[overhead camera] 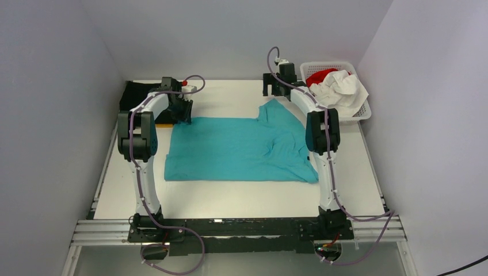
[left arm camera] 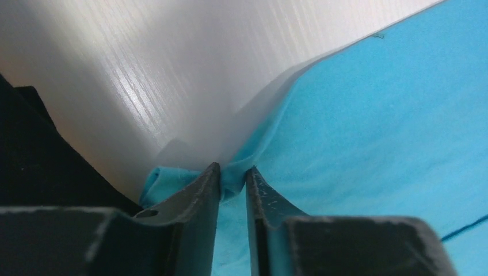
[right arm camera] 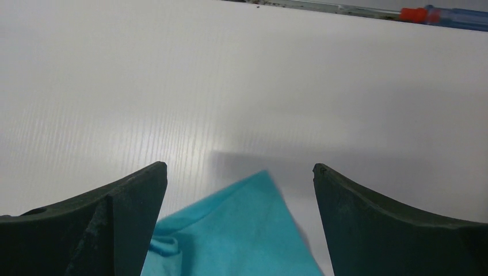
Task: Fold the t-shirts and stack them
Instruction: Grab the side of the flattened tshirt furthest away from the robot with both arms
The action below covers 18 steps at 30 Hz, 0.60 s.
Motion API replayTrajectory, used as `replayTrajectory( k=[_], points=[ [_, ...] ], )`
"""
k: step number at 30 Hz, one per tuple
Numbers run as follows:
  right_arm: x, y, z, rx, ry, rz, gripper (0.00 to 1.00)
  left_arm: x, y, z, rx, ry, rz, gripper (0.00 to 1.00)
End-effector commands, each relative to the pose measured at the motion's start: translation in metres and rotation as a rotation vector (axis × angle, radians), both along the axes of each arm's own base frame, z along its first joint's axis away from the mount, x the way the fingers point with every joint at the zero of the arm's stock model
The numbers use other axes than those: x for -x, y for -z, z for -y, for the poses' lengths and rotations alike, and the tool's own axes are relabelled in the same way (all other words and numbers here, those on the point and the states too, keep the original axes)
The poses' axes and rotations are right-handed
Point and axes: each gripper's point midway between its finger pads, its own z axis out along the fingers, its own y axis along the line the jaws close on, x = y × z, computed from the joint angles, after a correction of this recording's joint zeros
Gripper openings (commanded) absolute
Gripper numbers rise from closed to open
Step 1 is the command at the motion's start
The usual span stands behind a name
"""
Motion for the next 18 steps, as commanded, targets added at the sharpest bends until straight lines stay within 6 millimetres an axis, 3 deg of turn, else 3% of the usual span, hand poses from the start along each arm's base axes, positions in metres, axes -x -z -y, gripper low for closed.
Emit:
replayTrajectory(
  k=[1, 5, 12, 18],
  points=[
    [-0.012, 0.022, -0.009, 0.043, -0.012, -0.006, 1.0, -0.007, -0.028, 0.009, 0.039, 0.026, 0.072, 0.2],
    [-0.007, 0.041, -0.016, 0.09, -0.029, -0.045, 0.98, -0.005, -0.025, 0.012, 0.053, 0.025, 0.06, 0.0],
    [0.021, 0.063, -0.016, 0.225, -0.037, -0.107, 0.8, -0.001, -0.023, 0.012, 0.066, 0.0, 0.056, 0.0],
    [0.04, 0.063, 0.0, 0.266, 0.032, -0.144, 0.81, -0.001, -0.034, 0.016, 0.09, -0.011, 0.082, 0.0]
  ],
)
